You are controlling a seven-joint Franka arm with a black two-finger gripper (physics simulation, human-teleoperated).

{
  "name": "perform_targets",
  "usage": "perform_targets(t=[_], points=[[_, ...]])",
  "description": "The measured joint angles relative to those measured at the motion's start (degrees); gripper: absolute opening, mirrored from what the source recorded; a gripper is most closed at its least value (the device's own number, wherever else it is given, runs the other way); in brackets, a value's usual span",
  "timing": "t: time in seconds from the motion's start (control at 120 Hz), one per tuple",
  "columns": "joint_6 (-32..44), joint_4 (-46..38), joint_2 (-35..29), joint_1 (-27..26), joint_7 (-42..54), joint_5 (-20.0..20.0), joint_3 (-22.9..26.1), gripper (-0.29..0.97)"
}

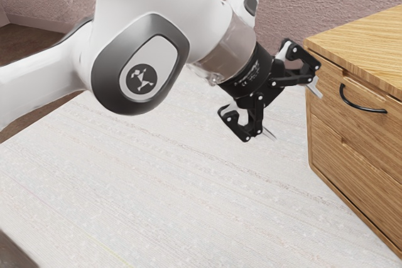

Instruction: Pull the drawer handle with one arm to open the drawer

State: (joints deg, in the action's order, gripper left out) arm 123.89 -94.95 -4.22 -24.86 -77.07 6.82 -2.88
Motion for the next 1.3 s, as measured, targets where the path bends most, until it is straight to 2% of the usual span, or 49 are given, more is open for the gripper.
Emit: perform_targets(t=[0.267, 0.542, 0.767, 1.3], points=[[3.0, 3.4, 4.3, 2.2, 2.5, -0.6, 2.6, 0.68], [4.1, 5.1, 7.3, 2.0, 4.7, -0.6, 2.6, 0.68], [4.5, 6.4, 8.9, 4.0, 5.9, -0.7, 2.5, 0.68], [5.2, 10.5, 13.4, 3.5, 8.0, -0.8, 2.7, 0.68]])
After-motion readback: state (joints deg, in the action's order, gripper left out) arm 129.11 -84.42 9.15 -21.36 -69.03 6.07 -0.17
